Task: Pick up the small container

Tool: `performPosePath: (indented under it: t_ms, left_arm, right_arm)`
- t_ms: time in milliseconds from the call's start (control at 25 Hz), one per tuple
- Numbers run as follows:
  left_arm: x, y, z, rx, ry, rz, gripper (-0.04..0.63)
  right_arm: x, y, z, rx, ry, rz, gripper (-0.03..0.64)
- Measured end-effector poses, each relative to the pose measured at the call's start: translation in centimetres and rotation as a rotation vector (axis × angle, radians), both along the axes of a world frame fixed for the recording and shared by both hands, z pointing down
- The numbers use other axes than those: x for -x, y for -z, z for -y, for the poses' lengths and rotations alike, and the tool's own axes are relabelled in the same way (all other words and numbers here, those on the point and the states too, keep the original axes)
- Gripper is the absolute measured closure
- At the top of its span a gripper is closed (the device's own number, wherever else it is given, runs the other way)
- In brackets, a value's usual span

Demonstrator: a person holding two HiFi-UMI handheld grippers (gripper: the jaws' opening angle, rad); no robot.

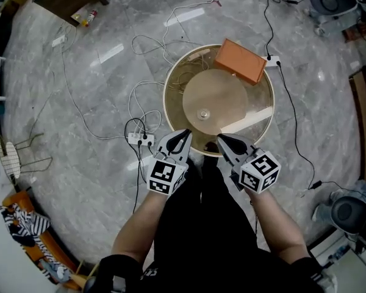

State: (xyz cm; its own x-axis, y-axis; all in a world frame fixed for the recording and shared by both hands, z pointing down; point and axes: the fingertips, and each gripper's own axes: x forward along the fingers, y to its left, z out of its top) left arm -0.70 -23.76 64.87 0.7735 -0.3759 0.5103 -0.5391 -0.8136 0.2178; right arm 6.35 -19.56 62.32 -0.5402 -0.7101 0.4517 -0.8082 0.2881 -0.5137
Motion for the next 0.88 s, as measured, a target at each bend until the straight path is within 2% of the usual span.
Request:
performPosePath:
  t_ms: [200,240,320,360,560,680,880]
  left_arm:
    - [-2.0,-4.8,2.7,0.011,0.012,-0.007,0.567]
    - [-2.5,-5.9,2.8,0.020,0.000,-0.018,0.544]
    - [-3.7,-8.3,2.7,0.034,-0.027,-0.046,0.443]
    - [-4.2,-9.7,2.9,0.036,-0.038,-0.052,0.423]
    - [-6.0,-16.9,4.2,0.037,-0.054,-0.033,0.355]
    - [-6.9,-20.5,4.1,0.052,-0.071,-0.028,0.274]
    - [-7.5,-25.2,3.9,0.046,-0.112,0.011,0.239]
  right_arm:
    - [-0.9,-3.4,2.1,0.019,0.011,0.004,0.603]
    - [-1.0,-4.4,2.2,0.029,0.009,0.007,0.603]
    - [-1.4,-6.9,1.9,0.059,0.018,0.010,0.603]
    - [-1.6,-8.3,1.8,0.075,0.028,0.008,0.603]
    - [-2.7,-14.5,1.8,0.132,0.075,0.000,0.603]
    - [-3.9,-17.8,1.9,0.157,0.068,-0.008,0.603]
    - [-5.1,-21.2,2.5,0.168,0.023,0.013,0.603]
